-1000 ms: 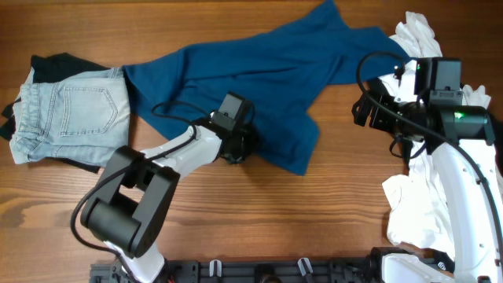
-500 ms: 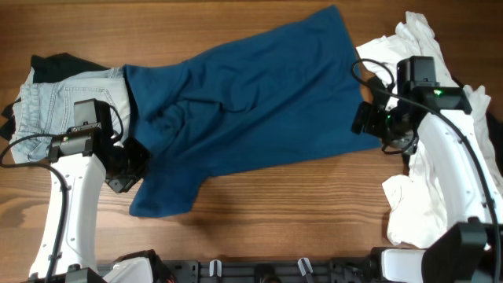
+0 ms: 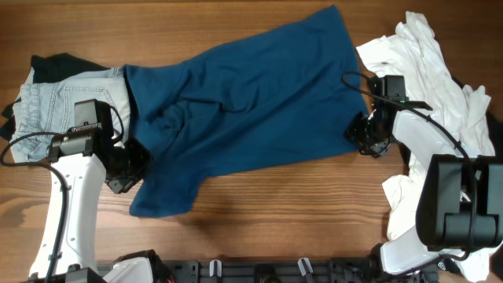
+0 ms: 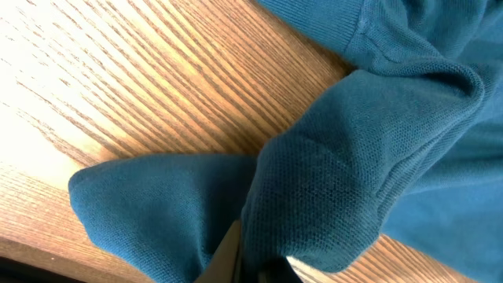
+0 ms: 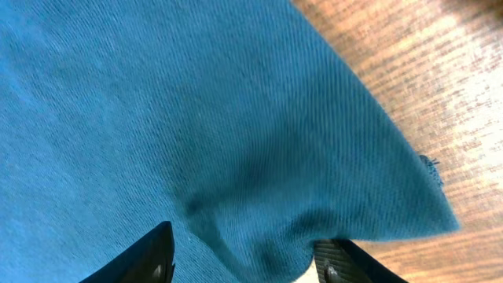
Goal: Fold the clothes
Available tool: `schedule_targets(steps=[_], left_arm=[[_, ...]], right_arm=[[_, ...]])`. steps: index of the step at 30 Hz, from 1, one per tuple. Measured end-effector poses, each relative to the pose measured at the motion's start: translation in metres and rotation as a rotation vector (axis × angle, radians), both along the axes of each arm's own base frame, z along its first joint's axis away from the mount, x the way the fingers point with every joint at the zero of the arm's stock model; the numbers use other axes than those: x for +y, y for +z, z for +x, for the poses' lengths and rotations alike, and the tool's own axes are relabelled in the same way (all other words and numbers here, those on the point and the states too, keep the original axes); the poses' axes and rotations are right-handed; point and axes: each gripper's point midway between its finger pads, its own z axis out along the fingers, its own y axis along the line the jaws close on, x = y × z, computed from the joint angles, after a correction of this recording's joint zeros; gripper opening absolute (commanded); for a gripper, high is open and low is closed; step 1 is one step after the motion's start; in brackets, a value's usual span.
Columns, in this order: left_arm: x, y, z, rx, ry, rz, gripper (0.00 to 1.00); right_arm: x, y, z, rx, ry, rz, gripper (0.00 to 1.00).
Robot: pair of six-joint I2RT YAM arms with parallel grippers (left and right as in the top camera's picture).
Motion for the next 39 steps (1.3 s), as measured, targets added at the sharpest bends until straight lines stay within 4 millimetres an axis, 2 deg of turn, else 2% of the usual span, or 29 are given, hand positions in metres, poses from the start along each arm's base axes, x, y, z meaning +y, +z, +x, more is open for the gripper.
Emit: schedule_targets(steps=[2,3,9,11,13,14,15,17,18,19,21,23,24,26,28,29,31,32,33,34,35,37,38,39], left_arm=[[0.000,0.000,0.000,0.000,0.000,0.000,0.04],[0.000,0.000,0.000,0.000,0.000,0.000,0.04],[-0.001,0.000,0.002,-0.009,-0.012,-0.006,0.04],[-0.005,0.005,0.007,-0.040,-0.059,-0.024,0.04],[-0.006,0.027,0.023,-0.105,-0.098,-0.028,0.04],[-0.004,0.058,0.046,-0.205,-0.127,-0.016,0.04],[-0.001,0.094,0.067,-0.314,-0.145,0.008,0.04],[0.002,0.151,0.088,-0.459,-0.165,0.046,0.04],[0.004,0.192,0.100,-0.570,-0.172,0.076,0.04],[0.007,0.247,0.104,-0.709,-0.173,0.117,0.04],[0.016,0.281,0.099,-0.779,-0.146,0.146,0.04],[0.030,0.316,0.092,-0.861,-0.106,0.194,0.04],[0.034,0.328,0.088,-0.893,-0.092,0.212,0.04],[0.040,0.337,0.081,-0.921,-0.069,0.229,0.04],[0.042,0.341,0.086,-0.941,-0.061,0.228,0.04],[0.041,0.344,0.094,-0.963,-0.070,0.218,0.04],[0.035,0.347,0.121,-1.009,-0.112,0.185,0.04],[0.030,0.343,0.148,-1.028,-0.147,0.163,0.04],[0.026,0.336,0.165,-1.029,-0.168,0.149,0.04],[0.022,0.332,0.205,-1.083,-0.210,0.148,0.04],[0.018,0.326,0.227,-1.102,-0.232,0.144,0.04],[0.011,0.306,0.283,-1.166,-0.283,0.153,0.04],[0.010,0.295,0.300,-1.173,-0.294,0.152,0.04],[0.011,0.288,0.315,-1.198,-0.300,0.161,0.04]], right_arm=[[0.000,-0.001,0.003,-0.014,-0.014,0.000,0.20],[-0.002,-0.002,0.002,-0.012,-0.022,-0.006,0.06],[-0.002,-0.002,-0.002,0.009,-0.007,-0.009,0.04],[0.001,0.018,-0.001,0.020,0.027,0.001,0.04],[0.002,0.072,0.017,-0.070,0.082,-0.001,0.04],[0.002,0.122,0.035,-0.199,0.115,-0.015,0.04],[0.002,0.186,0.047,-0.360,0.147,-0.040,0.04],[0.002,0.256,0.039,-0.519,0.175,-0.072,0.04],[0.002,0.285,0.034,-0.593,0.179,-0.089,0.04],[0.001,0.329,0.025,-0.715,0.193,-0.122,0.04],[-0.003,0.353,0.018,-0.775,0.193,-0.161,0.04],[-0.009,0.387,0.011,-0.871,0.178,-0.216,0.04],[-0.011,0.406,0.007,-0.935,0.169,-0.237,0.04],[-0.013,0.447,-0.003,-1.081,0.145,-0.273,0.04],[-0.015,0.464,-0.001,-1.143,0.145,-0.296,0.04],[-0.015,0.464,0.006,-1.146,0.151,-0.306,0.04],[-0.016,0.449,0.040,-1.114,0.180,-0.319,0.04],[-0.016,0.429,0.072,-1.078,0.201,-0.317,0.04],[-0.016,0.417,0.093,-1.065,0.210,-0.311,0.04],[-0.013,0.398,0.127,-1.063,0.229,-0.294,0.04],[-0.011,0.389,0.147,-1.073,0.239,-0.283,0.04],[-0.005,0.379,0.191,-1.156,0.265,-0.258,0.04],[-0.004,0.378,0.202,-1.188,0.264,-0.250,0.04],[-0.002,0.387,0.211,-1.249,0.262,-0.250,0.04]])
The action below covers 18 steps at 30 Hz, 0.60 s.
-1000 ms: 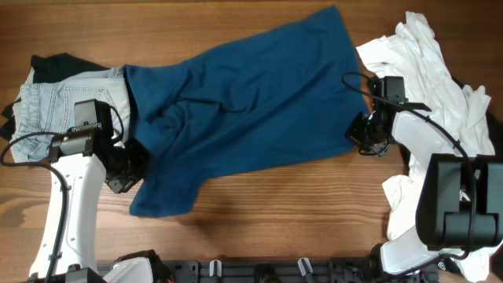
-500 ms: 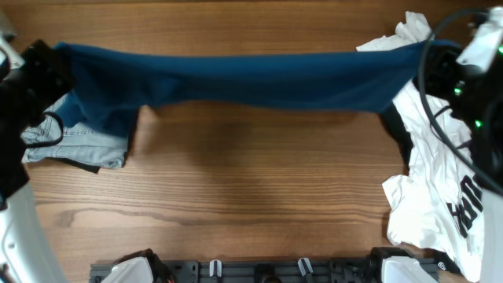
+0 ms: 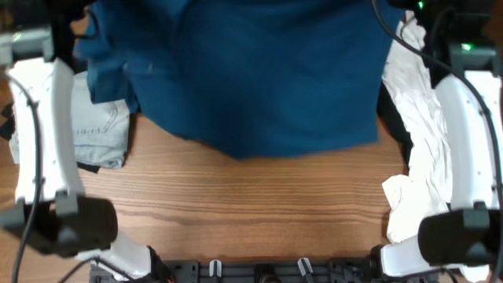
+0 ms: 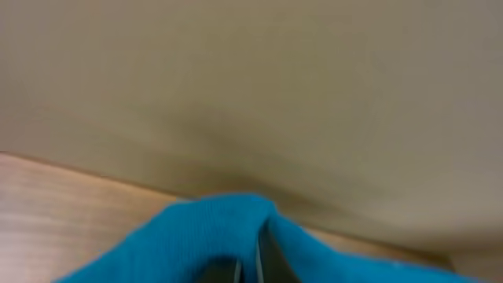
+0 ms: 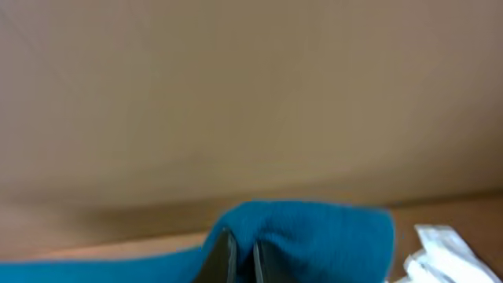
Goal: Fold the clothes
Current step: 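Lift the shirt with both grippers and lay it flat across the table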
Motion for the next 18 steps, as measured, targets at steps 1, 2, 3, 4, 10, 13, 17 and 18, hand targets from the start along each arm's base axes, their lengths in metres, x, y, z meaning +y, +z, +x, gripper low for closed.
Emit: schedule_targets(steps=[1,2,3,4,10,13,17,18], left_arm=[[0.002,0.012,0.020,-0.112,-0.007,0.020,0.04],[0.003,0.018,0.027,-0.160,-0.009,0.028,0.04],[0.004,0.040,0.032,-0.267,-0.010,0.048,0.04],[0.003,0.053,0.032,-0.321,-0.013,0.057,0.04],[0.011,0.111,0.014,-0.402,-0.001,0.075,0.04],[0.007,0.035,-0.013,0.004,-0.013,-0.006,0.04],[-0.020,-0.112,-0.099,0.695,-0.062,-0.099,0.04],[-0.024,-0.123,-0.105,0.737,-0.074,-0.094,0.04]], right_arm=[[0.001,0.016,0.007,-0.080,0.003,0.011,0.04],[0.001,0.031,0.008,-0.141,0.003,0.019,0.04],[0.001,0.046,0.007,-0.191,0.003,0.025,0.04],[0.000,0.057,0.006,-0.215,0.001,0.030,0.04],[-0.004,0.086,-0.012,-0.163,-0.026,-0.018,0.04],[-0.011,0.007,-0.028,0.171,-0.054,-0.051,0.04],[-0.018,-0.132,-0.080,0.737,-0.072,-0.098,0.04],[-0.019,-0.150,-0.089,0.819,-0.073,-0.102,0.04]])
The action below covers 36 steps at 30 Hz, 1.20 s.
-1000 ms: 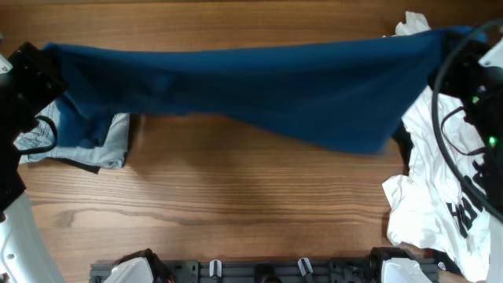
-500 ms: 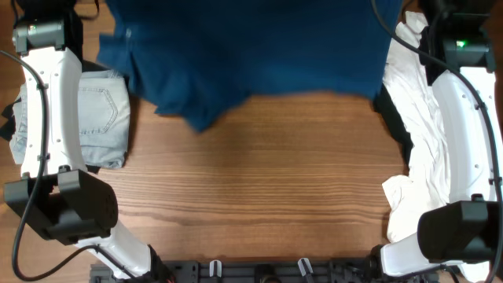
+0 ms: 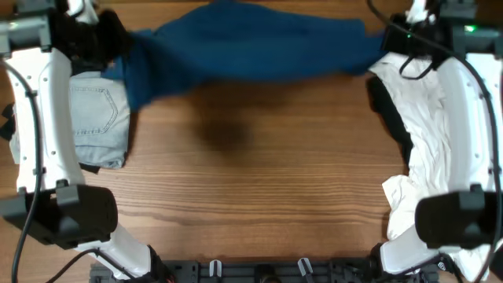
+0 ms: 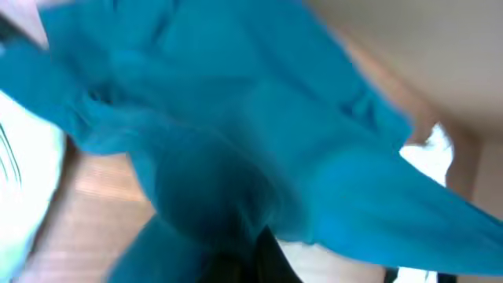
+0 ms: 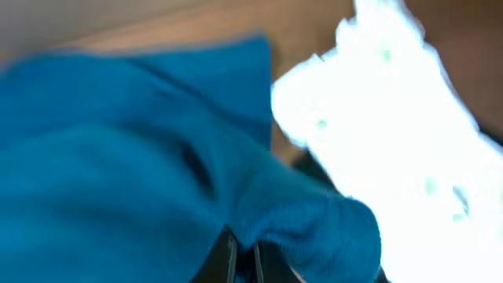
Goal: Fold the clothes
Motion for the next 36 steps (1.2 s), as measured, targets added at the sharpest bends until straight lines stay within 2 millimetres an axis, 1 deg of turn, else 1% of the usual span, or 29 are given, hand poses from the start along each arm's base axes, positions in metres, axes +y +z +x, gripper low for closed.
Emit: schedule_targets(steps=[1,2,3,4,5,6,8,9,10,11,13,14,16,17,18,19,20,21,24,27,28,29,30,31,32,33,34,35,36], left_arm=[[-0.003,-0.012,-0.008,0.048,-0.013,-0.003,0.04],[-0.009,-0.034,-0.023,0.135,-0.030,-0.010,0.04],[-0.012,-0.054,-0.035,0.209,-0.041,-0.016,0.04],[-0.014,-0.075,-0.052,0.297,-0.051,-0.026,0.04],[-0.016,-0.090,-0.065,0.362,-0.064,-0.031,0.04],[-0.019,-0.110,-0.095,0.488,-0.088,-0.043,0.04],[-0.023,-0.123,-0.118,0.576,-0.124,-0.054,0.04],[-0.025,-0.131,-0.140,0.659,-0.148,-0.065,0.04],[-0.028,-0.142,-0.162,0.739,-0.176,-0.081,0.04],[-0.030,-0.154,-0.177,0.789,-0.195,-0.088,0.04],[-0.031,-0.168,-0.197,0.833,-0.212,-0.091,0.04],[-0.031,-0.170,-0.206,0.835,-0.211,-0.091,0.04],[-0.025,-0.167,-0.214,0.795,-0.181,-0.073,0.04],[-0.018,-0.161,-0.216,0.762,-0.143,-0.052,0.04],[-0.008,-0.152,-0.218,0.708,-0.086,-0.027,0.04],[0.000,-0.143,-0.218,0.658,-0.039,-0.012,0.04],[0.004,-0.137,-0.221,0.633,-0.010,-0.006,0.04],[0.008,-0.128,-0.229,0.614,0.025,0.000,0.04],[0.009,-0.123,-0.234,0.601,0.044,0.003,0.04],[0.006,-0.124,-0.229,0.576,0.044,-0.016,0.04],[0.006,-0.124,-0.222,0.547,0.044,-0.020,0.11],[0.007,-0.124,-0.213,0.508,0.046,-0.023,0.15],[0.008,-0.124,-0.206,0.481,0.050,-0.022,0.22],[0.009,-0.124,-0.202,0.465,0.053,-0.023,0.27],[0.009,-0.124,-0.198,0.446,0.059,-0.022,0.49],[0.009,-0.123,-0.196,0.438,0.060,-0.023,0.64],[0.009,-0.123,-0.195,0.437,0.061,-0.024,0.64],[0.011,-0.124,-0.193,0.429,0.066,-0.017,0.61],[0.015,-0.124,-0.186,0.401,0.074,0.003,0.46]], right_arm=[[0.000,-0.013,-0.010,0.069,-0.002,-0.001,0.04],[-0.001,-0.032,-0.027,0.179,-0.004,-0.002,0.04],[-0.001,-0.044,-0.039,0.255,-0.004,-0.005,0.04],[-0.002,-0.052,-0.051,0.321,-0.005,-0.008,0.04],[-0.001,-0.055,-0.061,0.364,-0.005,-0.007,0.04],[-0.003,-0.058,-0.078,0.435,-0.016,-0.016,0.04],[-0.007,-0.060,-0.095,0.504,-0.039,-0.036,0.04],[-0.009,-0.061,-0.107,0.554,-0.055,-0.045,0.04],[-0.011,-0.064,-0.117,0.599,-0.069,-0.056,0.04],[-0.013,-0.069,-0.124,0.627,-0.082,-0.065,0.04],[-0.015,-0.086,-0.138,0.697,-0.102,-0.073,0.04],[-0.015,-0.091,-0.141,0.712,-0.111,-0.073,0.04],[-0.015,-0.115,-0.158,0.765,-0.130,-0.076,0.04],[-0.014,-0.127,-0.171,0.800,-0.139,-0.075,0.04],[-0.014,-0.136,-0.184,0.817,-0.156,-0.073,0.04],[-0.013,-0.138,-0.192,0.812,-0.168,-0.071,0.04],[-0.013,-0.137,-0.198,0.777,-0.188,-0.066,0.04],[-0.013,-0.133,-0.203,0.745,-0.203,-0.062,0.04],[-0.014,-0.121,-0.205,0.662,-0.241,-0.052,0.04],[-0.014,-0.121,-0.192,0.600,-0.257,-0.044,0.04],[-0.014,-0.122,-0.187,0.580,-0.260,-0.041,0.04],[-0.014,-0.122,-0.184,0.568,-0.260,-0.040,0.04],[-0.015,-0.122,-0.182,0.562,-0.261,-0.040,0.04],[-0.015,-0.122,-0.181,0.557,-0.261,-0.039,0.04],[-0.015,-0.122,-0.181,0.554,-0.260,-0.039,0.04],[-0.015,-0.122,-0.181,0.554,-0.260,-0.039,0.04],[-0.015,-0.122,-0.179,0.549,-0.260,-0.038,0.04],[-0.015,-0.122,-0.178,0.544,-0.261,-0.038,0.04],[-0.015,-0.122,-0.176,0.536,-0.261,-0.037,0.04]])
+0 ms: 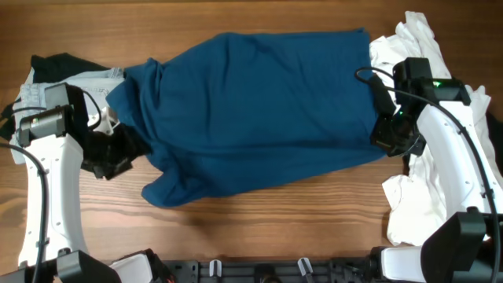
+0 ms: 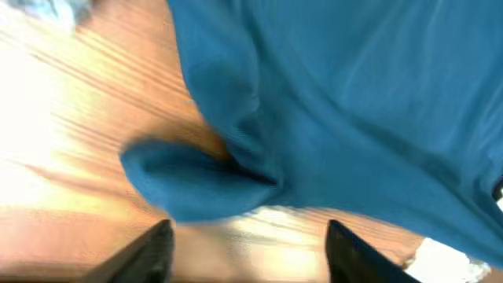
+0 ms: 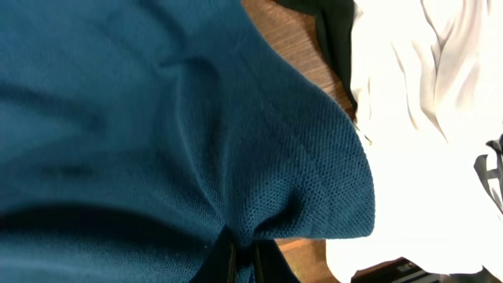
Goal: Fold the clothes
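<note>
A blue shirt lies spread across the middle of the table, with a loose sleeve bunched at its near left. My left gripper sits at the shirt's left edge. In the left wrist view it is open, bare wood between its fingers, and the sleeve lies just ahead of them. My right gripper is at the shirt's near right corner. In the right wrist view it is shut on a pinch of the blue fabric.
Light jeans and a black garment lie at the back left, partly under the shirt. A heap of white clothes fills the right side, with more white cloth at the near right.
The shirt was held stretched along the table's far edge; now it lies flat on the table. Both grippers are nearer the front. The left has let go and is open.
The shirt lay slanted and rumpled, my left gripper shut on its near left part and my right open around its right corner. Then both held it raised and hanging, then stretched at the far edge. Now it lies spread squarely, held only by the right.
</note>
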Available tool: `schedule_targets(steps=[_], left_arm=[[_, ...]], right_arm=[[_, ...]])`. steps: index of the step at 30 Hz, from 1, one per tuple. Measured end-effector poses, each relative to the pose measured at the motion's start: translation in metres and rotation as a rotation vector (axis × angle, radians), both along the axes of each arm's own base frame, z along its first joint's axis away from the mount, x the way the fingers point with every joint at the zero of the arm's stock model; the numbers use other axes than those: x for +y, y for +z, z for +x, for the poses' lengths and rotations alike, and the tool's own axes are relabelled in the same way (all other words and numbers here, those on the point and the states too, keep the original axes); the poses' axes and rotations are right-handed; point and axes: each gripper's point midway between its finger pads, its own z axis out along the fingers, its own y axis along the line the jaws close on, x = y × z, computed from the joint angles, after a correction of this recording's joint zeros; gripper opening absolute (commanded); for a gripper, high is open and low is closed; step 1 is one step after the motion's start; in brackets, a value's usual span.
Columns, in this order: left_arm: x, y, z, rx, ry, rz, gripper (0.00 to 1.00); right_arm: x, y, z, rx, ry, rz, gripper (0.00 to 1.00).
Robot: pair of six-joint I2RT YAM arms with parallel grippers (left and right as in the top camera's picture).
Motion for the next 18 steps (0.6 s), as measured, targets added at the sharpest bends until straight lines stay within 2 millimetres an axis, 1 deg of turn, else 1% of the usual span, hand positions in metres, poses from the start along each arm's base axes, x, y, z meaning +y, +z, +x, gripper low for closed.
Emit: schedule_targets(steps=[1,2,3,4,5,6,7,8,9,10,12,14,15,16,17,18], left_arm=[[0.007,0.000,0.015,-0.059,0.006,0.031,0.31],[0.013,0.003,0.032,-0.130,0.014,0.060,0.23],[0.021,0.006,0.050,-0.206,0.021,0.094,0.13],[0.032,0.012,0.070,-0.290,0.038,0.145,0.07],[0.041,0.014,0.080,-0.319,0.067,0.185,0.04],[0.047,0.011,0.083,-0.315,0.088,0.206,0.04],[0.055,0.003,0.086,-0.290,0.111,0.237,0.04],[0.062,-0.011,0.088,-0.247,0.133,0.253,0.04],[0.067,-0.029,0.089,-0.198,0.147,0.263,0.04],[0.072,-0.051,0.090,-0.137,0.156,0.266,0.04],[0.080,-0.078,0.096,-0.091,0.169,0.270,0.04],[0.094,-0.117,0.096,-0.022,0.202,0.262,0.04],[0.101,-0.129,0.097,-0.010,0.221,0.255,0.04],[0.107,-0.136,0.097,-0.004,0.242,0.237,0.04],[0.117,-0.136,0.099,-0.022,0.269,0.230,0.04],[0.130,-0.136,0.102,-0.050,0.304,0.232,0.04]], right_arm=[[0.000,0.000,0.002,-0.010,0.000,0.000,0.04],[0.000,0.000,0.003,-0.010,0.000,0.000,0.04],[0.000,0.000,0.003,-0.012,0.000,0.000,0.04],[0.000,0.000,0.003,-0.012,0.000,0.000,0.04],[0.000,0.000,0.003,-0.011,0.000,0.000,0.04],[0.000,0.000,0.003,-0.011,0.000,0.000,0.04],[0.000,0.000,0.003,-0.011,0.000,0.000,0.04],[0.000,0.000,0.003,-0.011,0.000,0.000,0.04],[0.000,0.000,0.002,-0.010,0.000,0.000,0.04],[0.000,0.000,0.002,-0.010,0.000,0.000,0.04],[0.000,0.000,0.002,-0.008,0.000,0.000,0.04],[0.000,-0.001,0.002,-0.008,0.000,0.000,0.04],[0.000,-0.001,0.002,-0.009,0.000,0.000,0.04],[0.000,-0.001,0.002,-0.008,0.000,0.000,0.04],[0.000,-0.001,0.002,-0.007,0.000,0.000,0.04],[0.000,-0.001,0.002,-0.007,0.000,0.000,0.04]])
